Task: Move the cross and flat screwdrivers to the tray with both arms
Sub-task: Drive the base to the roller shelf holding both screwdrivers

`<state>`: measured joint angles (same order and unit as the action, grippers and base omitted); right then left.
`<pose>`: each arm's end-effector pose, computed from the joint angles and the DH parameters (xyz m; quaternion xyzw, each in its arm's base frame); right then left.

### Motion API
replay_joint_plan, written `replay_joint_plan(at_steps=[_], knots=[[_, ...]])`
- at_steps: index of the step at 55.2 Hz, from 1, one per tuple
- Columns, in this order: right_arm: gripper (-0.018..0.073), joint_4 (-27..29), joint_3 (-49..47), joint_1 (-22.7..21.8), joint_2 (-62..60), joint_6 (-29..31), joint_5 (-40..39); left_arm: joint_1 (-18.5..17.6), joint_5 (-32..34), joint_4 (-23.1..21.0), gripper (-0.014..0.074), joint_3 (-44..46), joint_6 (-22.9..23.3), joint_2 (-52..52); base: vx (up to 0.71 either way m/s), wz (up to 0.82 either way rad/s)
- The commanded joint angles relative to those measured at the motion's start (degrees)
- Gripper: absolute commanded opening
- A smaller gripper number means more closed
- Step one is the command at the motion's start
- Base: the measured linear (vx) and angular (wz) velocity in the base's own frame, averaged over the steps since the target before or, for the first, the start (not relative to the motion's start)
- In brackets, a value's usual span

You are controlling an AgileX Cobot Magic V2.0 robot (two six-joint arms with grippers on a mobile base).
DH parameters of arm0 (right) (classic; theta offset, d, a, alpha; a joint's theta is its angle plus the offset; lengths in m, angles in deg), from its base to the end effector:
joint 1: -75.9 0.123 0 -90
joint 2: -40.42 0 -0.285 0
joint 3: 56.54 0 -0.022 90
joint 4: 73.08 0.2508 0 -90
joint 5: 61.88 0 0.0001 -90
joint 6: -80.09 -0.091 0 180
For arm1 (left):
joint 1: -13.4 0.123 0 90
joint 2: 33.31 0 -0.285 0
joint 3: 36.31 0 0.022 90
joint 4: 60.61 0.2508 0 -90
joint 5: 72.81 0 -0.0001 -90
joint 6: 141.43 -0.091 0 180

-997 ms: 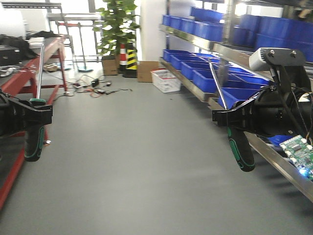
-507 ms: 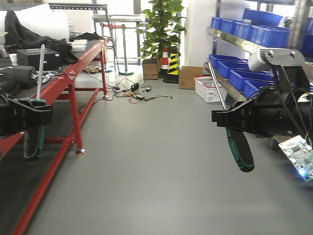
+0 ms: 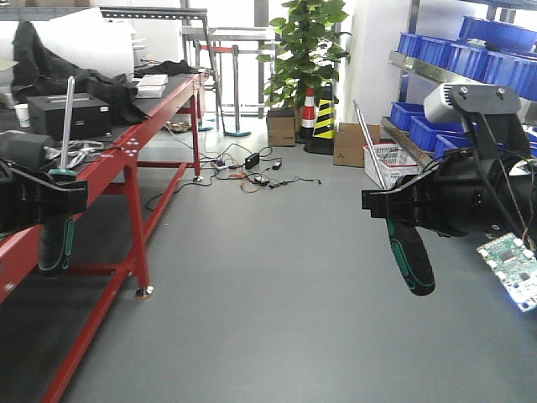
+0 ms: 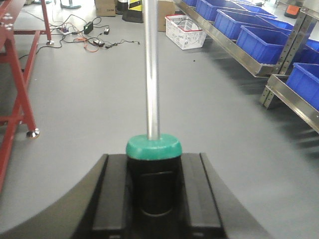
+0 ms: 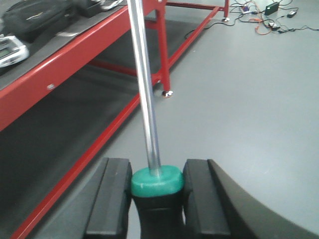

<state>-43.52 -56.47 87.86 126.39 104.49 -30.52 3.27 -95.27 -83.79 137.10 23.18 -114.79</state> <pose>0.2974 0.0869 0.4108 -0.1465 0.8215 0.1709 0.5239 0.2858 -0.0650 0.4061 0.0716 0.8092 -0.1431 0.5653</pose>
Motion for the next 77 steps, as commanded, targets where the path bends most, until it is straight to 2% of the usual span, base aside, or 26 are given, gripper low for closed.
replay_joint_plan(at_steps=[1, 23, 77], knots=[[-0.0008, 1.12, -2.17, -0.13, -1.64, 0.46, -4.72, -0.17, 4.97, -1.1, 0.0003, 1.92, 0.03, 1.93, 0.54, -0.15], [-0.0008, 1.22, -2.17, -0.07, -0.82, 0.46, -4.66, -0.17, 5.03, -1.1, 0.0003, 1.92, 0.03, 1.93, 0.49, -0.43], [-0.0008, 1.22, -2.17, -0.07, -0.82, 0.46, -4.66, -0.17, 5.03, -1.1, 0.0003, 1.92, 0.03, 1.93, 0.41, -0.83]])
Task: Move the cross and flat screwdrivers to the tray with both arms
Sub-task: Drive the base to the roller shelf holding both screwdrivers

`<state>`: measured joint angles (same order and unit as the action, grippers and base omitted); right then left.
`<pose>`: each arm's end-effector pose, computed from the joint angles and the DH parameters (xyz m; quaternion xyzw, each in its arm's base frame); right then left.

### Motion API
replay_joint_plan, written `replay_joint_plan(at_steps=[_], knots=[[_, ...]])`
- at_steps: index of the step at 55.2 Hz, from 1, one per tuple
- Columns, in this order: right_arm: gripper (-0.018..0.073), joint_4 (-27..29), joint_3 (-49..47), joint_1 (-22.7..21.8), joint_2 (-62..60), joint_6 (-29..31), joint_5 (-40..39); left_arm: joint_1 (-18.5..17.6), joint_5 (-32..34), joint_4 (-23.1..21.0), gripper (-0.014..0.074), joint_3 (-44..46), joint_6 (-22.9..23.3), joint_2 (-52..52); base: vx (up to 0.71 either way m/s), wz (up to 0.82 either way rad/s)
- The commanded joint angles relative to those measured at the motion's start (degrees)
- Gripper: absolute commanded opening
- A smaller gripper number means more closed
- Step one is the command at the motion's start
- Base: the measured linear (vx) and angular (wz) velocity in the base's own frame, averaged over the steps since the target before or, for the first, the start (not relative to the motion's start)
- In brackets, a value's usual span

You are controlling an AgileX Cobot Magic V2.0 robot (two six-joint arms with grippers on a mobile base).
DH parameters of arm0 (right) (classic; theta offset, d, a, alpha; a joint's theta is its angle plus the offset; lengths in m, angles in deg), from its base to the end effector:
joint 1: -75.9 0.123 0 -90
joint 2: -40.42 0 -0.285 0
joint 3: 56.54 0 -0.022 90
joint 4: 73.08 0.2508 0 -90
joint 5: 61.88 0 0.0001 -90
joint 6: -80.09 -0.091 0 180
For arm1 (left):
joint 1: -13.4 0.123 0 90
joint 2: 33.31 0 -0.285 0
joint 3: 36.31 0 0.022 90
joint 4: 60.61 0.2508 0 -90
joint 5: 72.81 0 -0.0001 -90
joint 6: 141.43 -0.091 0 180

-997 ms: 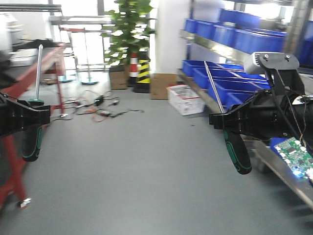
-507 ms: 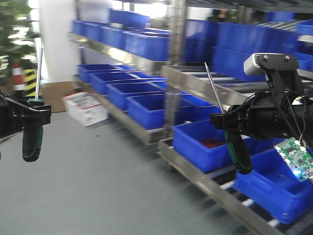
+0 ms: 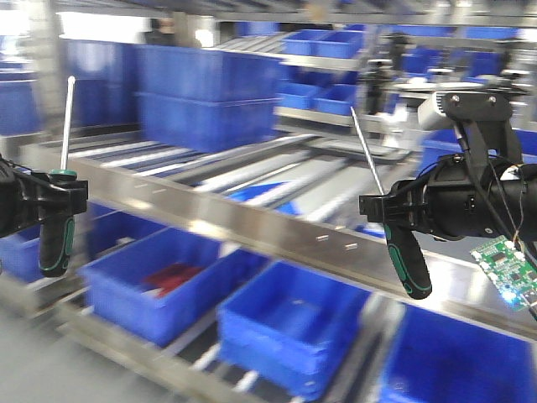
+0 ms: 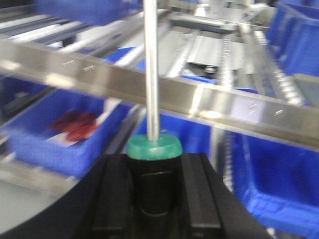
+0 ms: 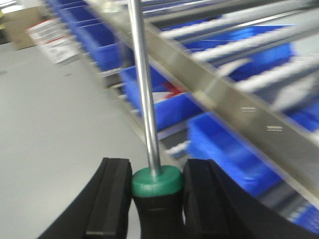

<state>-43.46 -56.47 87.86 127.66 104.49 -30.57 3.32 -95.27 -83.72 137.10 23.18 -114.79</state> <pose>0.3036 0.0882 0.4039 -0.1454 0.8273 0.1709 0.5150 0.2859 -0.0647 0.4061 0.0716 0.8093 -0.1423 0.5654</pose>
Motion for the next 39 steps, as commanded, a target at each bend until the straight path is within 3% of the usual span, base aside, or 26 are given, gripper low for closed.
replay_joint_plan(at_steps=[1, 39], knots=[[-0.0008, 1.16, -2.17, -0.07, -2.09, 0.46, -4.6, -0.23, 5.03, -1.16, 0.0003, 1.92, 0.03, 1.93, 0.36, -0.72], [-0.0008, 1.16, -2.17, -0.07, -2.09, 0.46, -4.6, -0.23, 5.04, -1.16, 0.0003, 1.92, 0.03, 1.93, 0.32, -0.6]])
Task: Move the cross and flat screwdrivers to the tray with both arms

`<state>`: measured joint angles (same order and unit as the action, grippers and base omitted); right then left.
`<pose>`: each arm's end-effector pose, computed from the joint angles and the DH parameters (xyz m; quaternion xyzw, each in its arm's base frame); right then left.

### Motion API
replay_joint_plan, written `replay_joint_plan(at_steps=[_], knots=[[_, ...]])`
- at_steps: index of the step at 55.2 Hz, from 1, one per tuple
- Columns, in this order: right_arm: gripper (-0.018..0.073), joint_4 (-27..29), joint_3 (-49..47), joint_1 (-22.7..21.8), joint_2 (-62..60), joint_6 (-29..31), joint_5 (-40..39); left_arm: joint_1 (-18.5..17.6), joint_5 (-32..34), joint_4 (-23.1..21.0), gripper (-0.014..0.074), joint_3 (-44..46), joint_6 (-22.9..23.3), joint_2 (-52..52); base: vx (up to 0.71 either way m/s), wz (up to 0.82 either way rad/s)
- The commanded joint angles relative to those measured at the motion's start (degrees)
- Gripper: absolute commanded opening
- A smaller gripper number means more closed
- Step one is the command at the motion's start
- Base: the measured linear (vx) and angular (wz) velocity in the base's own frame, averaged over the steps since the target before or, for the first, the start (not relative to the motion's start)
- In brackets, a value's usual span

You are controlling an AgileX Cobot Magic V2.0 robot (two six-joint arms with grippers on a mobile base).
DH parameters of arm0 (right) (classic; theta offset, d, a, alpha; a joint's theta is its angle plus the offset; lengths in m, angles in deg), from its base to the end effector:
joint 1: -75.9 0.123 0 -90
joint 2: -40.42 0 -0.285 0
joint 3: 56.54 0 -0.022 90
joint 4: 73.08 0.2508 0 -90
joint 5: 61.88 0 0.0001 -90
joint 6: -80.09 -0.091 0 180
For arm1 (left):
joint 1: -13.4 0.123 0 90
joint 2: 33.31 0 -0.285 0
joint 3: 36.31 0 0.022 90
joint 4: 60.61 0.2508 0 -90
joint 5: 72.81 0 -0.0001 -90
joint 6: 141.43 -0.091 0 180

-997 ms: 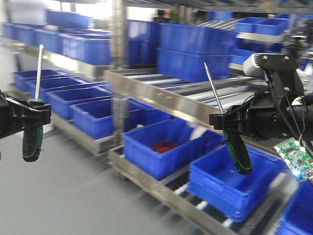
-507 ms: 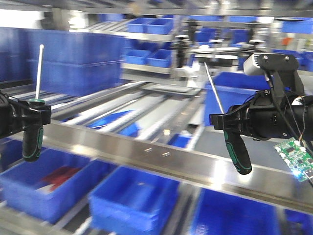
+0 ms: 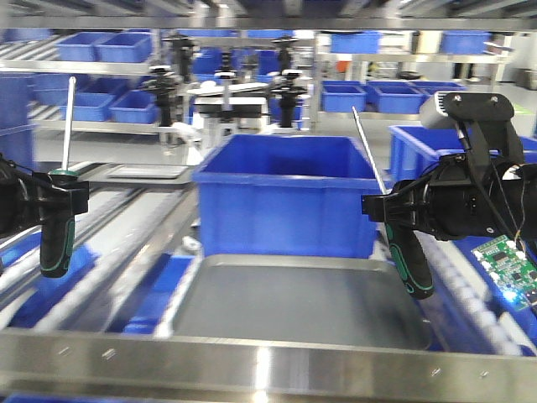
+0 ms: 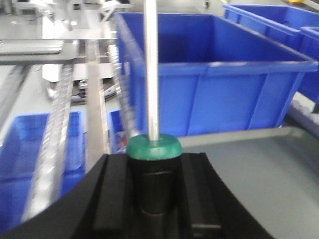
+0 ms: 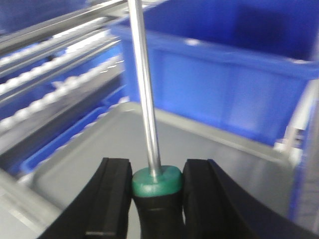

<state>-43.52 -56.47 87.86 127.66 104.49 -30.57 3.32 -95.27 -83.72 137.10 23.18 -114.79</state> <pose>0.3036 0.0882 0.4039 -0.1456 0.8273 0.1705 0.5150 0.2859 -0.0647 0.4061 0.0716 0.8093 -0.1423 0.5654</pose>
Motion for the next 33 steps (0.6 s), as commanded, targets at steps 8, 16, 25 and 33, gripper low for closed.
replay_joint_plan(at_steps=[8, 16, 25, 33], knots=[[-0.0008, 1.21, -2.17, -0.07, -2.09, 0.46, -4.6, -0.23, 5.04, -1.16, 0.0003, 1.92, 0.03, 1.93, 0.26, -0.31], [-0.0008, 1.21, -2.17, -0.07, -2.09, 0.46, -4.6, -0.23, 5.04, -1.16, 0.0003, 1.92, 0.03, 1.93, 0.24, -0.18], [-0.0008, 1.21, -2.17, -0.07, -2.09, 0.46, -4.6, -0.23, 4.99, -1.16, 0.0003, 1.92, 0.03, 1.93, 0.22, -0.07], [-0.0008, 1.21, -2.17, -0.07, -2.09, 0.46, -4.6, -0.23, 4.99, -1.16, 0.0003, 1.92, 0.03, 1.93, 0.19, -0.02]])
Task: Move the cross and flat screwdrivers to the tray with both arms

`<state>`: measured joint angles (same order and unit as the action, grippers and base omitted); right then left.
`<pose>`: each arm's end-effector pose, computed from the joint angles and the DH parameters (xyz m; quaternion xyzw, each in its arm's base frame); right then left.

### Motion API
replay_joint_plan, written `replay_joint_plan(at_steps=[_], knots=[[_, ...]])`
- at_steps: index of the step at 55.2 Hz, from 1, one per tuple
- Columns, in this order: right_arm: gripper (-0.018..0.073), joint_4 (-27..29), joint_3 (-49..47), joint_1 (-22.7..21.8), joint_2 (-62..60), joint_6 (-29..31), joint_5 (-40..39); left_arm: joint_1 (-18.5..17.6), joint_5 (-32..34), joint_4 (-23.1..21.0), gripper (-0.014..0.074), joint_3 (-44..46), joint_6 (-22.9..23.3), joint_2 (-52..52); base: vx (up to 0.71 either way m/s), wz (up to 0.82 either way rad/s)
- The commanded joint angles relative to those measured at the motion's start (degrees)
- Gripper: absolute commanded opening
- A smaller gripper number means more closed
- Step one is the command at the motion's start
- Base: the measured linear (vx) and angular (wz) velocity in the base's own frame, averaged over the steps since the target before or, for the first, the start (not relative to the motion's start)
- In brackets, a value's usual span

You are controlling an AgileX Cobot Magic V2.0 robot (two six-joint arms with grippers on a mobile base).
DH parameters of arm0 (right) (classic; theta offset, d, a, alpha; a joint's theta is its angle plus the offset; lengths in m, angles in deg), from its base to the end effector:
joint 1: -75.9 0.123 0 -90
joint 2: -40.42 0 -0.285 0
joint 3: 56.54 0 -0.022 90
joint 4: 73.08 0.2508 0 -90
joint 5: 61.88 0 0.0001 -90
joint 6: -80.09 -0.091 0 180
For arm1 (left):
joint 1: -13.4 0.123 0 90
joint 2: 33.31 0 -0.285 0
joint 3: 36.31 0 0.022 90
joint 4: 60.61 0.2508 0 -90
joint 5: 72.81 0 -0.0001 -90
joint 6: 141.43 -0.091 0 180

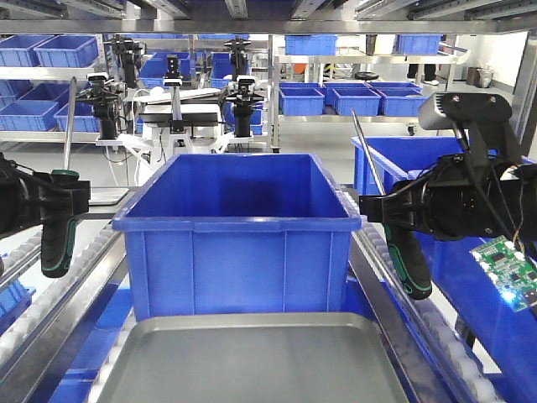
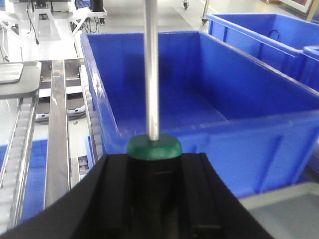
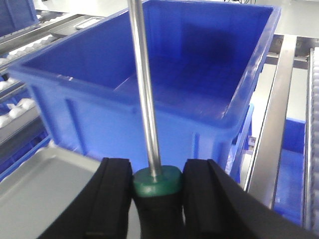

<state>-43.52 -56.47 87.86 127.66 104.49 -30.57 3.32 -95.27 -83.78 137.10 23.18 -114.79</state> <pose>0.3036 0.0882 0.4039 -0.1456 0.8273 0.1705 0.5150 0.2859 -0.0647 0.4061 0.0713 0.8092 -0.1428 0.5654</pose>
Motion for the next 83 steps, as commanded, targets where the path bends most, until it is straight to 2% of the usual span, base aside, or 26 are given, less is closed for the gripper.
replay_joint_plan(at_steps=[1, 54, 62, 66, 77, 83], knots=[[-0.0008, 1.21, -2.17, -0.07, -2.09, 0.46, -4.6, -0.23, 4.99, -1.11, 0.0003, 1.92, 0.03, 1.93, 0.17, -0.01], [-0.0008, 1.21, -2.17, -0.07, -2.09, 0.46, -4.6, -0.23, 4.99, -1.15, 0.0003, 1.92, 0.03, 1.93, 0.04, 0.0], [-0.0008, 4.37, -2.17, -0.07, -2.07, 0.22, -3.95, -0.23, 4.91, -1.4, 0.0003, 1.92, 0.28, 1.93, 0.0, 0.0], [-0.0008, 6.79, -2.17, -0.07, -2.02, 0.22, -1.33, -0.54, 1.87, -3.47, 0.0003, 1.92, 0.27, 1.93, 0.0, 0.0], [-0.0008, 11.25, -2.17, -0.07, 1.62, -3.73, 9.18, -4.15, -15.07, -4.87, 0.0003, 1.88, 0.25, -2.27, 0.0, 0.0], [-0.0008, 12.57, -1.2, -0.07, 4.51, -4.64, 13.66, -6.42, -18.44, -8.93, 0.0003, 1.69, 0.25, -5.34, 0.0, 0.0]])
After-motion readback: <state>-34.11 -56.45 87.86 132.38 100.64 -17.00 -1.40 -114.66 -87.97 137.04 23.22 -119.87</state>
